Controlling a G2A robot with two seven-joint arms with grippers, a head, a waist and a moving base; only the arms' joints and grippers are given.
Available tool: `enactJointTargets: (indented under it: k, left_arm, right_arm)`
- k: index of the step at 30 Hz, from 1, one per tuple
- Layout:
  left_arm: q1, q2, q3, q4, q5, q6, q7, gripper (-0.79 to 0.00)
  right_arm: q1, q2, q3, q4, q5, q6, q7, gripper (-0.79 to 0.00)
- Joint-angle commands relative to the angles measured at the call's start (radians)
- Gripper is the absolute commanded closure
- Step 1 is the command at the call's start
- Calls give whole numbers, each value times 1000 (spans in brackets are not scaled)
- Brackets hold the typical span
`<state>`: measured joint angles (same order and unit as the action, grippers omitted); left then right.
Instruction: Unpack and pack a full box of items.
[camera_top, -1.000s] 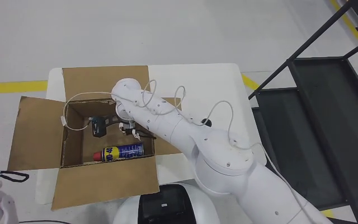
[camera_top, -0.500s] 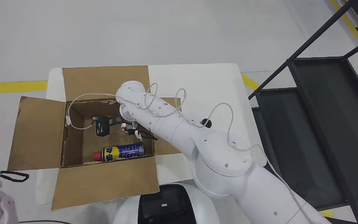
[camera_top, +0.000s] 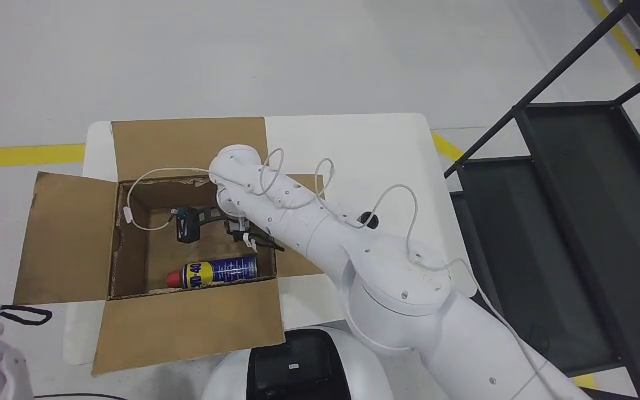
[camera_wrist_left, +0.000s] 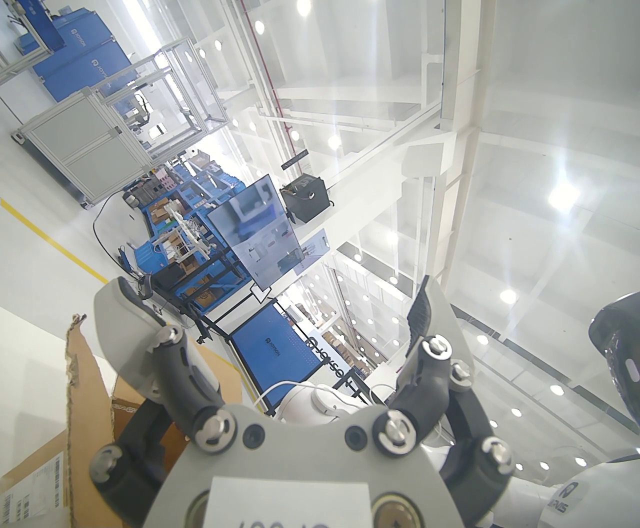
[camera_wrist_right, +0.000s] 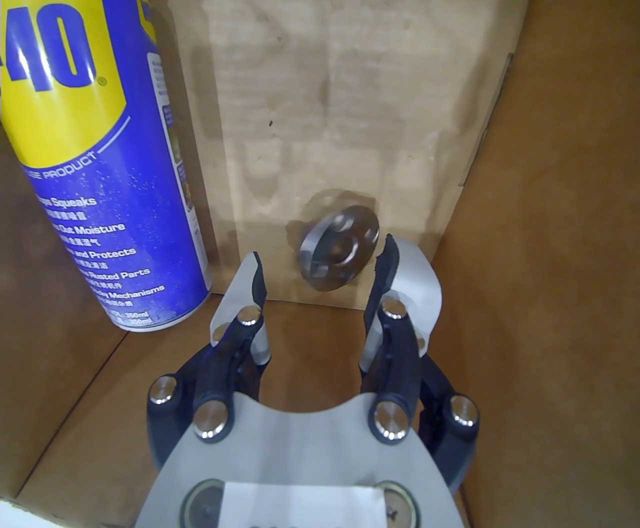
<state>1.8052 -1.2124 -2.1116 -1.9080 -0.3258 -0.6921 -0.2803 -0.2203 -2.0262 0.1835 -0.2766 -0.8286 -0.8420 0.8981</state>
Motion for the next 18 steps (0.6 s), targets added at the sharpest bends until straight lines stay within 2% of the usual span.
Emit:
enactJointTargets:
  k: [1,8,16,18]
  left_arm:
    - [0,0,0,0,0,0,0,-785]
    - [0,0,0,0,0,0,0,-785]
    - [0,0,0,0,0,0,0,-785]
    - [0,0,0,0,0,0,0,-785]
  right_arm:
    - [0,0,0,-1,-1,0,0,-376]
    - [21,1,5,-23,-5,-12,-45,-388]
    - [74,12,7,-52,-52,-99,-225,-483]
    - [85,16,10,-52,-67,-122,-286,-483]
